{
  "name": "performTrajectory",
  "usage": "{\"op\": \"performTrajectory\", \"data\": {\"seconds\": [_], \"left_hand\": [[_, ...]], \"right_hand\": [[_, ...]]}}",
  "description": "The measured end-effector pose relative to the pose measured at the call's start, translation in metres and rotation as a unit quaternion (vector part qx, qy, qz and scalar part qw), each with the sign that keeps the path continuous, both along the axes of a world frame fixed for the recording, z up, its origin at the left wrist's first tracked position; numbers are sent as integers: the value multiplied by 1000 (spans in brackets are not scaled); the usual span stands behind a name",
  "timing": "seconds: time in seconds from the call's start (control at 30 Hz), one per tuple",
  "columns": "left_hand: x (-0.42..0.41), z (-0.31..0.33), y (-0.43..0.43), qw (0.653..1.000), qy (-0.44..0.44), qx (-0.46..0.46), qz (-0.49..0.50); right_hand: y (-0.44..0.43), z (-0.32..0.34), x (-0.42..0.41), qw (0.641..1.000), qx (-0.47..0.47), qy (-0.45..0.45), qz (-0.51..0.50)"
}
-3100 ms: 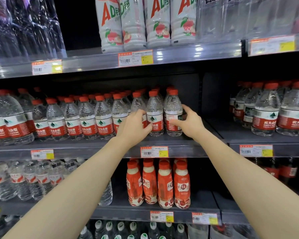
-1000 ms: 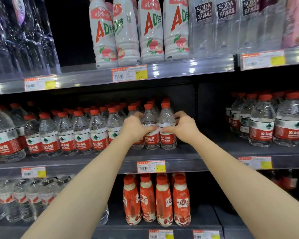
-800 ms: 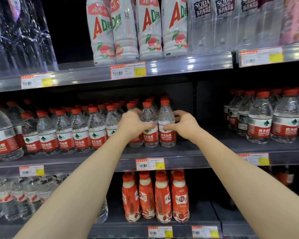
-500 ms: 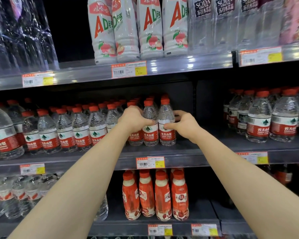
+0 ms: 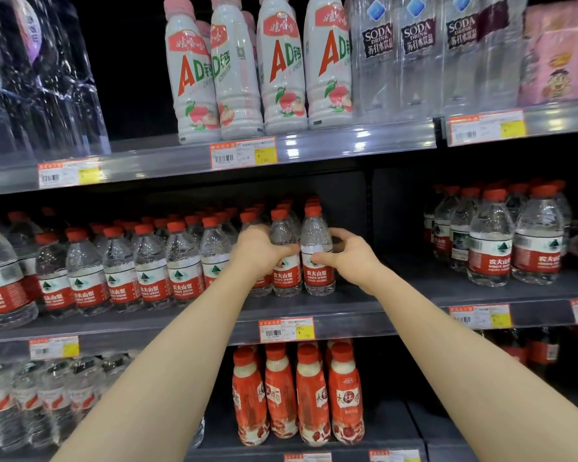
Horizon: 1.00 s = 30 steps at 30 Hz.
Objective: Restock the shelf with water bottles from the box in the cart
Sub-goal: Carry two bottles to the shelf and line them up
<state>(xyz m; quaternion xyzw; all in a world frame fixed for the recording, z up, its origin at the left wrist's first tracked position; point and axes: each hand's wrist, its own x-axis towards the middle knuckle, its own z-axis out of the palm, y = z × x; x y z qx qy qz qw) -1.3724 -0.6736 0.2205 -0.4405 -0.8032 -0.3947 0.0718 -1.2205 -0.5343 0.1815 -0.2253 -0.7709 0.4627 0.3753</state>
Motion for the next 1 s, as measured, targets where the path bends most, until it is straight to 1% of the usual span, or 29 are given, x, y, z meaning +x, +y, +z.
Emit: {"op": "performTrajectory", "data": {"seconds": [0.23, 0.47, 0.7, 0.83, 1.0], "left_hand": [[-2, 1, -2, 1000, 4, 19, -18], [-1, 15, -2, 999, -20, -33, -14], [2, 14, -9, 998, -6, -41, 37], [9, 8, -10, 999, -9, -16, 38], [7, -2, -11, 1000, -22, 16, 11]], "right_hand": [[1, -1, 1, 1000, -3, 4, 15], [2, 0, 2, 1000, 2, -2, 28], [1, -3, 2, 999, -2, 7, 31], [-2, -2, 3, 999, 2, 7, 32], [-2, -1, 4, 999, -3, -3, 43]]}}
